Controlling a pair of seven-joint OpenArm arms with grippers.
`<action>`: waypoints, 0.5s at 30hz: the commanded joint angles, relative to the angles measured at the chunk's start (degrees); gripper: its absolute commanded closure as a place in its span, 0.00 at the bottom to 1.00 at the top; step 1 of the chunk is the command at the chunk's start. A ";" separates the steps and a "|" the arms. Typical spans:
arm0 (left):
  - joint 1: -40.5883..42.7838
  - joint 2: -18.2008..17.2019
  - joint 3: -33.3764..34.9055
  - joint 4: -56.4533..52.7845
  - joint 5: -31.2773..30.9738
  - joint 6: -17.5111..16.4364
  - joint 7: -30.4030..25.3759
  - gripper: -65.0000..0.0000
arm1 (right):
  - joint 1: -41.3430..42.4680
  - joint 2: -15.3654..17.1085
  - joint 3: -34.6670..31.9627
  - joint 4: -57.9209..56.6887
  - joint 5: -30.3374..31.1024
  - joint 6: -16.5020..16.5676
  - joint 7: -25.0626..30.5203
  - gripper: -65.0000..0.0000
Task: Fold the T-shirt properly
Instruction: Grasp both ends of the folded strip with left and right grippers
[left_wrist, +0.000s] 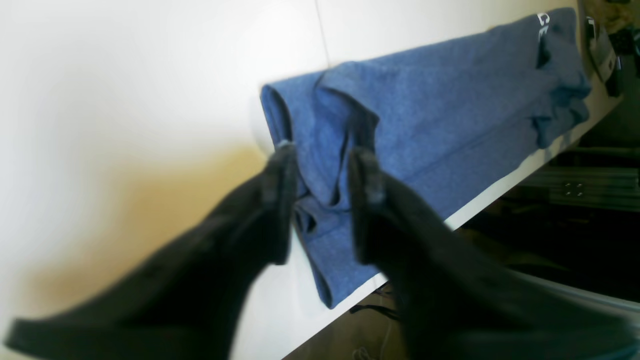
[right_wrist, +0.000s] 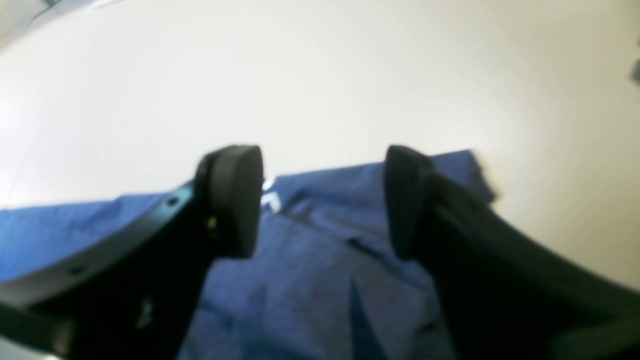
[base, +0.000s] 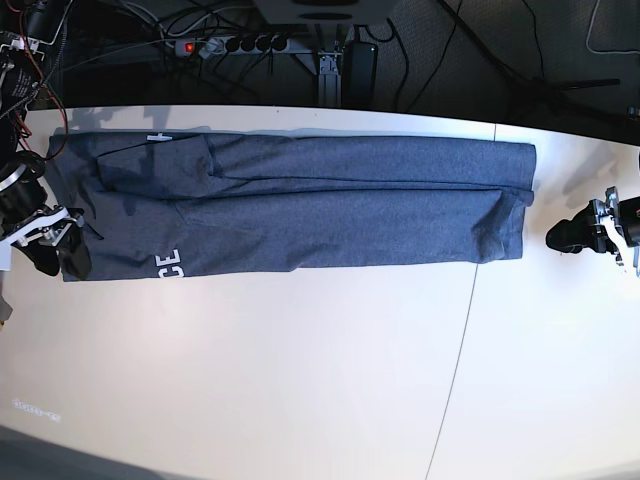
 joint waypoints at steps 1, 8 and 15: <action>-0.28 -1.57 -0.61 0.70 -0.92 -1.17 -0.94 0.60 | 0.61 1.11 -1.14 1.03 0.39 2.54 1.16 0.55; 2.21 -1.53 -0.61 0.70 -1.58 -1.17 -1.11 0.47 | 0.59 -1.75 -11.37 0.76 -16.57 2.47 4.55 1.00; 3.15 -1.55 -0.61 0.70 -1.58 -1.17 0.87 0.42 | 0.61 -2.64 -14.36 -3.89 -23.34 2.25 9.49 1.00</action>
